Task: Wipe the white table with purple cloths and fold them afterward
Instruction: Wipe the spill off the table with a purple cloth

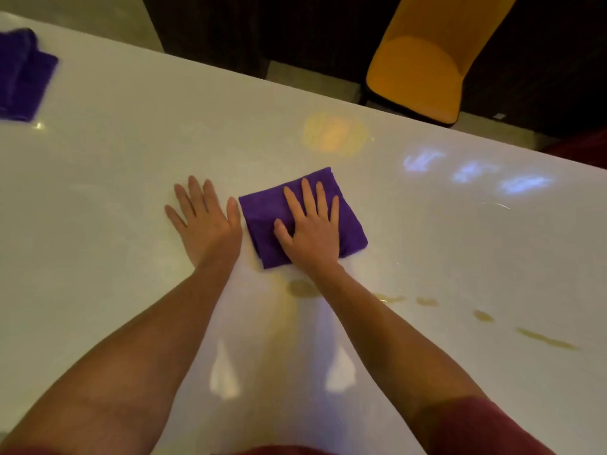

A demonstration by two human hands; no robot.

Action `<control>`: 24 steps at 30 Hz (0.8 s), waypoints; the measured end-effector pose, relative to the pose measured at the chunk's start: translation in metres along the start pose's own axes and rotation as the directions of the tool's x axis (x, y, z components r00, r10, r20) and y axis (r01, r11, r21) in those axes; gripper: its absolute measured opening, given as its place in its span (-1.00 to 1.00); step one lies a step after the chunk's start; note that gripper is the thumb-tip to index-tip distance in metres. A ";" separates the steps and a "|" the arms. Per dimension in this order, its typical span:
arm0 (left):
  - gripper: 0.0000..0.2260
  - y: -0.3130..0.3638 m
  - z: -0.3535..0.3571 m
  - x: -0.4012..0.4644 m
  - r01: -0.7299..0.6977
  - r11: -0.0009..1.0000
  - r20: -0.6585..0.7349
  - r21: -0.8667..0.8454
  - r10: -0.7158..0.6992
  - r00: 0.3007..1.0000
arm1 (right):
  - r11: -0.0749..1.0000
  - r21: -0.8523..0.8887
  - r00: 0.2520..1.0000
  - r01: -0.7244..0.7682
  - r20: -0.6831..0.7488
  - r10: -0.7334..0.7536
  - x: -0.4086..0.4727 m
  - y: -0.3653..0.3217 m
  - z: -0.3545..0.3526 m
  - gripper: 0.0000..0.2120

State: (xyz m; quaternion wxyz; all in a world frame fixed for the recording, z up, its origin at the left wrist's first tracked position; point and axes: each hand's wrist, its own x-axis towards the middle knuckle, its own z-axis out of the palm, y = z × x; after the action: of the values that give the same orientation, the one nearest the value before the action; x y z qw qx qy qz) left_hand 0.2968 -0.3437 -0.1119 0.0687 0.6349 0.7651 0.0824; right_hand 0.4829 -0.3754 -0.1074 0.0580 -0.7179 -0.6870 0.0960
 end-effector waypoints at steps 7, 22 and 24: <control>-0.44 0.002 -0.004 0.003 -0.195 0.978 0.011 0.072 0.195 0.981 | 1.000 -0.013 0.999 -0.014 0.045 0.014 0.031 -0.006 -0.009 -0.31; -0.49 0.002 0.000 0.002 -0.136 0.991 -0.037 0.006 0.136 0.990 | 0.980 0.034 0.972 0.199 0.118 -0.201 0.095 0.023 -0.018 -0.31; -0.49 0.005 -0.001 0.000 -0.135 0.991 -0.024 0.010 0.135 0.991 | 0.976 0.035 0.970 0.216 0.104 -0.219 0.039 0.063 -0.026 -0.32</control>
State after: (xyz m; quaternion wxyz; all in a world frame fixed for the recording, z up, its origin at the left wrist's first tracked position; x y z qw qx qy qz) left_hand 0.3009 -0.3433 -0.1095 0.0507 0.6843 0.7217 0.0913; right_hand 0.5511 -0.3379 -0.0979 0.0396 -0.6315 -0.7624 0.1356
